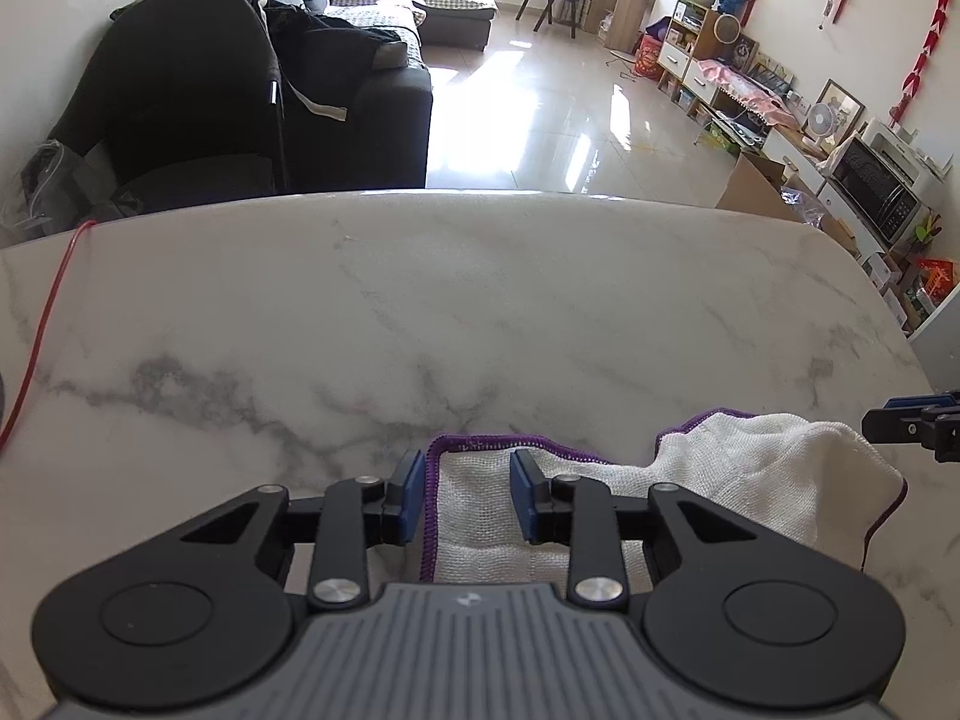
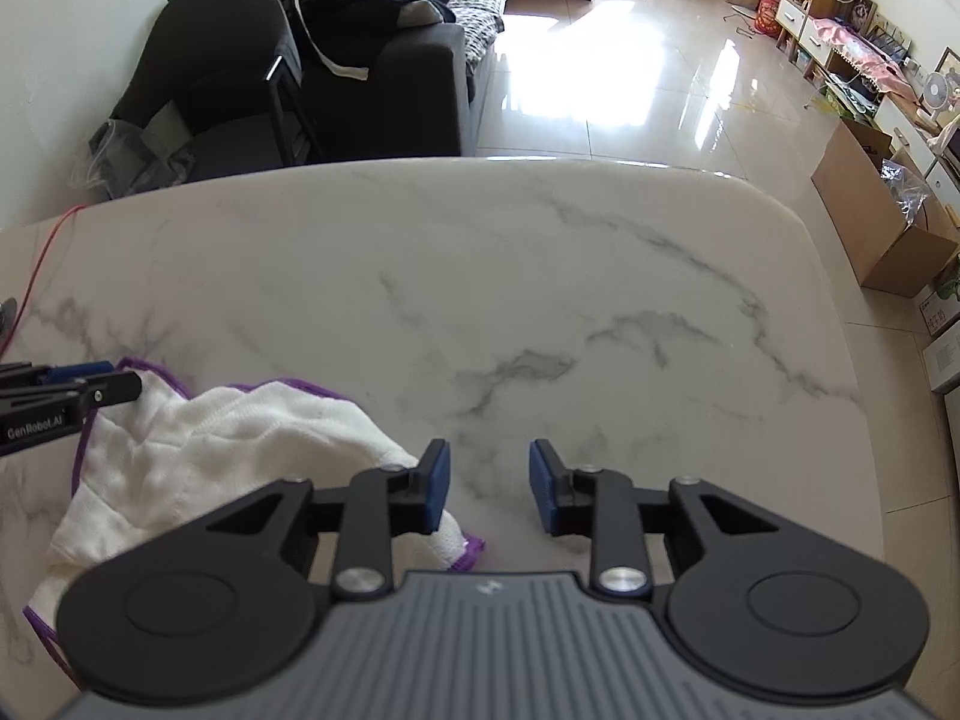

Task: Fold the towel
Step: 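Pinch the purple hem with the left gripper and smooth the towel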

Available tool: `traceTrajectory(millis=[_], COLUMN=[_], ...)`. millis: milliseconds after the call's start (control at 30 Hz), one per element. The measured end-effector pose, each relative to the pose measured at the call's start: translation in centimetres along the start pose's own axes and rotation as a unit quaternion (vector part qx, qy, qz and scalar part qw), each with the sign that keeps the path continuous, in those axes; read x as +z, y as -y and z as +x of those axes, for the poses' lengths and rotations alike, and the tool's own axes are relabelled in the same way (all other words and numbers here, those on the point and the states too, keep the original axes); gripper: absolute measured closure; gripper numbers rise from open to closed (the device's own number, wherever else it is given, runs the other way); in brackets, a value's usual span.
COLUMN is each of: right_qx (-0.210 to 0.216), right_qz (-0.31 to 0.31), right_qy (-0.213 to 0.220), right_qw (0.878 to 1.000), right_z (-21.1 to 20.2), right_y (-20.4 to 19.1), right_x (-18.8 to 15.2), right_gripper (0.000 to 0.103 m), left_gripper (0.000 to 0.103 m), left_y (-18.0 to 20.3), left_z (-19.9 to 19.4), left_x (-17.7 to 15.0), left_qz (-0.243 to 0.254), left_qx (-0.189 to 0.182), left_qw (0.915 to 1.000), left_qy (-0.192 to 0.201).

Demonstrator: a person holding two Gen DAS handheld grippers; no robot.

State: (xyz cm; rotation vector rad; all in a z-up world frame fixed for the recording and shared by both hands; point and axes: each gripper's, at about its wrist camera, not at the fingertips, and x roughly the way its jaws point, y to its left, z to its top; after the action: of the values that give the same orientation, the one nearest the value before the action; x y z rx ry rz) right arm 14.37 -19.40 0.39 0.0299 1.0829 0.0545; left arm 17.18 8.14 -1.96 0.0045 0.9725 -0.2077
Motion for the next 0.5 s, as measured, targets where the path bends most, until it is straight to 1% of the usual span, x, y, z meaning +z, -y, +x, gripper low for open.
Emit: traceTrajectory(millis=[67,200,500], right_qx=[0.0,0.006,0.008], right_qz=[0.001,0.014,0.021], right_qy=[-0.002,-0.009,-0.007], right_qw=[1.0,1.0,1.0], right_z=[0.0,0.0,-0.4], right_y=[0.4,0.8,1.6], right_x=[-0.2,-0.5,-0.9], right_gripper=[0.068,0.065,0.057], left_gripper=[0.097,0.099,0.101], left_y=[0.2,0.5,-0.3], left_z=[0.0,-0.2,-1.9], left_x=[-0.2,-0.8,-1.0], left_qz=[0.009,0.018,-0.013], left_qx=[0.007,0.012,0.036], left_qw=[0.9999,0.9998,0.9984], left_qy=[0.0,0.006,0.042])
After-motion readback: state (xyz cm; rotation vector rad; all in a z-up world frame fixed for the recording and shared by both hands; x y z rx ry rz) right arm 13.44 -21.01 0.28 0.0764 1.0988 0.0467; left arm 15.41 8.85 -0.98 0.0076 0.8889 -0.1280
